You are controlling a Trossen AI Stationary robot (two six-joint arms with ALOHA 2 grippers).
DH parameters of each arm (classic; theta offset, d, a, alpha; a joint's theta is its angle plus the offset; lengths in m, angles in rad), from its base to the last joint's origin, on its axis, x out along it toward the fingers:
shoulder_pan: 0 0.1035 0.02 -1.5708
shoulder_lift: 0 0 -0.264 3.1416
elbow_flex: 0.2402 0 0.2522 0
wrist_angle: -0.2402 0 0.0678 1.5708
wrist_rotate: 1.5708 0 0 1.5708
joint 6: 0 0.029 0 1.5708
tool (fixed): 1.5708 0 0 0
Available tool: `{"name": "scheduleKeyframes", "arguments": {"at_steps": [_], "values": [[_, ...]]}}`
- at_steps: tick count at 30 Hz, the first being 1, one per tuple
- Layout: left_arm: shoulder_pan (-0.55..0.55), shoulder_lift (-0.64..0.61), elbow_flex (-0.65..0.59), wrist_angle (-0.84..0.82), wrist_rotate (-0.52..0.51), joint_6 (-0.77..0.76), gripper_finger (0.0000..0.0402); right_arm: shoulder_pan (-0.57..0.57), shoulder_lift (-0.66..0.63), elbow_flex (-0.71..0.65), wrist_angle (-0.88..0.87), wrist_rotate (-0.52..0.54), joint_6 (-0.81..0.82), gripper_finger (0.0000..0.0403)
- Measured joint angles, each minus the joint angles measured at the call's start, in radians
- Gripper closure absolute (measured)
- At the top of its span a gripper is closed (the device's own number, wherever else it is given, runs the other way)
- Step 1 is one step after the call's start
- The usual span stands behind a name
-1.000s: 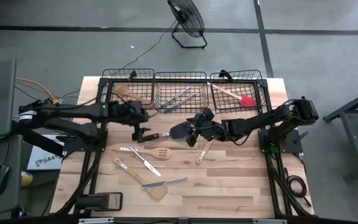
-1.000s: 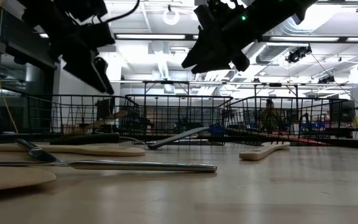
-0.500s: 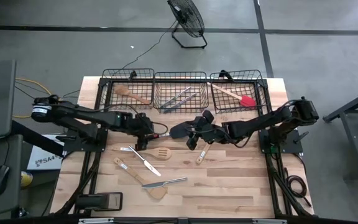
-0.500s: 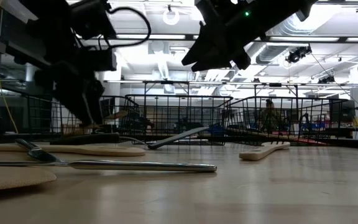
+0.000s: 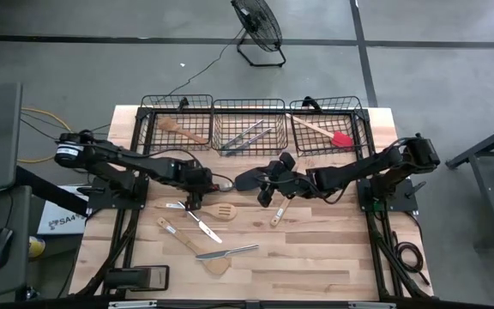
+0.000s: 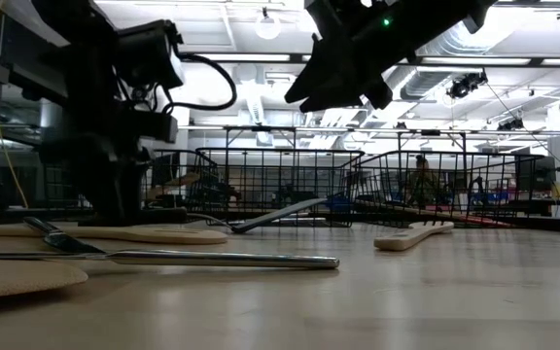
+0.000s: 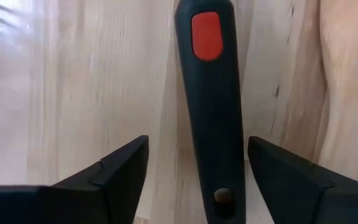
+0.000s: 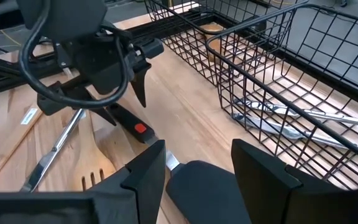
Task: Pick & Place Kitchen Items
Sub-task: Put the black spatula into the right mesh basket
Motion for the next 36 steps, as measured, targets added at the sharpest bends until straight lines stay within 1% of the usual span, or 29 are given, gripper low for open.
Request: {"name": "scheduleKeyframes", "arguments": {"at_steps": [7, 10, 17, 23, 27, 30, 36], "values": [[0.000, 0.025, 0.000, 0.001, 0.006, -0.001, 0.0219, 0.000, 0.000, 0.000, 0.000, 0.000, 0.002, 0.0227], [0.000, 0.042, 0.003, 0.003, 0.023, -0.005, 0.0250, 0.000, 0.000, 0.000, 0.000, 0.000, 0.003, 0.0227], [0.000, 0.052, 0.003, 0.006, 0.043, -0.004, 0.0303, 0.000, 0.000, 0.000, 0.000, 0.000, 0.007, 0.0227], [0.000, 0.048, 0.002, 0.013, 0.062, 0.019, 0.0303, 0.005, 0.000, 0.000, 0.000, -0.006, 0.007, 0.0227], [0.000, 0.041, 0.000, 0.018, 0.049, 0.032, 0.0303, 0.024, -0.015, 0.000, -0.007, -0.005, 0.005, 0.0227], [0.000, 0.030, 0.000, 0.026, 0.041, 0.046, 0.0303, 0.041, -0.047, 0.000, -0.047, 0.004, 0.004, 0.0227], [0.000, 0.022, 0.040, 0.059, 0.026, 0.090, 0.0303, 0.065, -0.082, 0.000, -0.083, 0.000, -0.023, 0.0227]]}}
